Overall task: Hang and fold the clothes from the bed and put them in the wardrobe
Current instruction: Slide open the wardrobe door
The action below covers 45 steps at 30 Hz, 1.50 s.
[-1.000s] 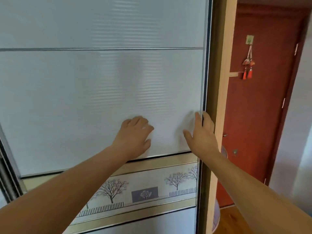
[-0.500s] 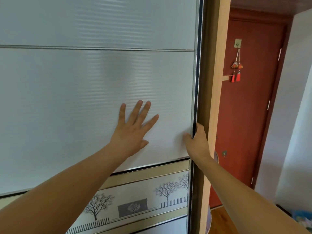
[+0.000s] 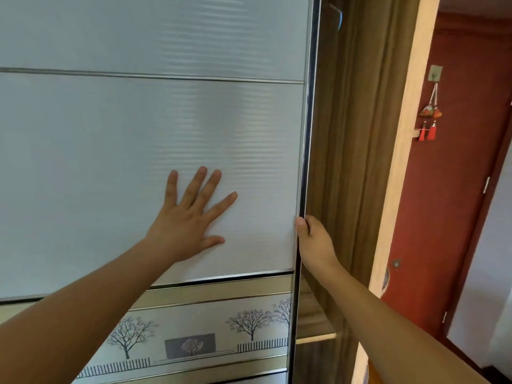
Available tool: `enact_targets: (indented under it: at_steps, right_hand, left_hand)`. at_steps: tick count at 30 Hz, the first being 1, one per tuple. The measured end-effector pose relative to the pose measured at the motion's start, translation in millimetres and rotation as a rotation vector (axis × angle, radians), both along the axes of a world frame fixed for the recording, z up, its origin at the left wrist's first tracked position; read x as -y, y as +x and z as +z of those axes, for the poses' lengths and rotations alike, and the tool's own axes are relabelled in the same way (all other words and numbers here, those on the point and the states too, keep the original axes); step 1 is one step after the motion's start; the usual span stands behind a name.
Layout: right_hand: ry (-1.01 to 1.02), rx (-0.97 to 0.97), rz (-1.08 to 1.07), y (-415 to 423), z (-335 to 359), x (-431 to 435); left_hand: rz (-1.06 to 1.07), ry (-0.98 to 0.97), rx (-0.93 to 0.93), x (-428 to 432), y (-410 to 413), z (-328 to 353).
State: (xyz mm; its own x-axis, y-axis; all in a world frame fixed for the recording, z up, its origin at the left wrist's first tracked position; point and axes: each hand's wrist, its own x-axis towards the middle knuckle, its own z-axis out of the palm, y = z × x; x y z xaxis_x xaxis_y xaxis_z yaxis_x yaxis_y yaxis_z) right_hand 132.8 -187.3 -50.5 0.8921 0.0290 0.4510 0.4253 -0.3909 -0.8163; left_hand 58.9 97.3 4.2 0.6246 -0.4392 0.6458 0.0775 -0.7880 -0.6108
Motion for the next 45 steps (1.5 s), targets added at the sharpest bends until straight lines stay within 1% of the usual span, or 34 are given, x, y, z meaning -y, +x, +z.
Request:
enact_targets:
  at_steps: [2, 5, 7, 9, 13, 14, 16, 18, 23, 27, 30, 33, 37, 39, 42, 45]
  right_hand:
    - [0.042, 0.001, 0.08, -4, -3, -18]
    - [0.007, 0.038, 0.146, -10, -5, -46]
    - [-0.021, 0.077, 0.182, -12, -6, -66]
    - [-0.004, 0.098, 0.236, -17, -8, -87]
    - [-0.013, 0.098, 0.302, -25, -13, -133]
    - [-0.044, 0.12, 0.292, -27, -14, -145]
    - [-0.101, 0.226, 0.255, -33, -14, -166]
    - [-0.107, 0.298, 0.278, -41, -13, -185]
    - [-0.1, 0.209, 0.475, -58, -8, -227]
    - [-0.117, 0.218, 0.523, -67, -6, -253]
    - [-0.166, 0.243, 0.529, -69, -3, -267]
    - [-0.275, 0.305, 0.501, -73, 1, -277]
    - [-0.481, 0.522, 0.353, -78, 11, -286]
    - [-0.543, 0.643, 0.284, -81, 13, -294]
    - [-0.578, 0.73, 0.252, -83, 14, -306]
    - [-0.588, 0.769, 0.279, -82, 12, -321]
  left_hand:
    - [0.007, -0.032, 0.019, -17, -8, -3]
    - [0.037, -0.137, 0.043, -35, -17, -10]
    - [0.055, -0.241, 0.076, -44, -21, -18]
    - [0.072, -0.353, 0.111, -52, -24, -27]
    - [0.112, -0.536, 0.162, -76, -31, -38]
    - [0.117, -0.557, 0.173, -86, -35, -39]
    - [0.129, -0.577, 0.194, -106, -42, -40]
    - [0.148, -0.586, 0.209, -127, -50, -40]
    - [0.182, -0.609, 0.233, -167, -67, -42]
    - [0.199, -0.63, 0.254, -192, -77, -44]
    - [0.215, -0.632, 0.259, -208, -83, -44]
    - [0.219, -0.65, 0.265, -221, -88, -44]
    - [0.199, -0.695, 0.291, -234, -92, -44]
    - [0.188, -0.712, 0.301, -240, -96, -44]
    - [0.18, -0.727, 0.297, -249, -105, -43]
    - [0.173, -0.815, 0.318, -252, -110, -42]
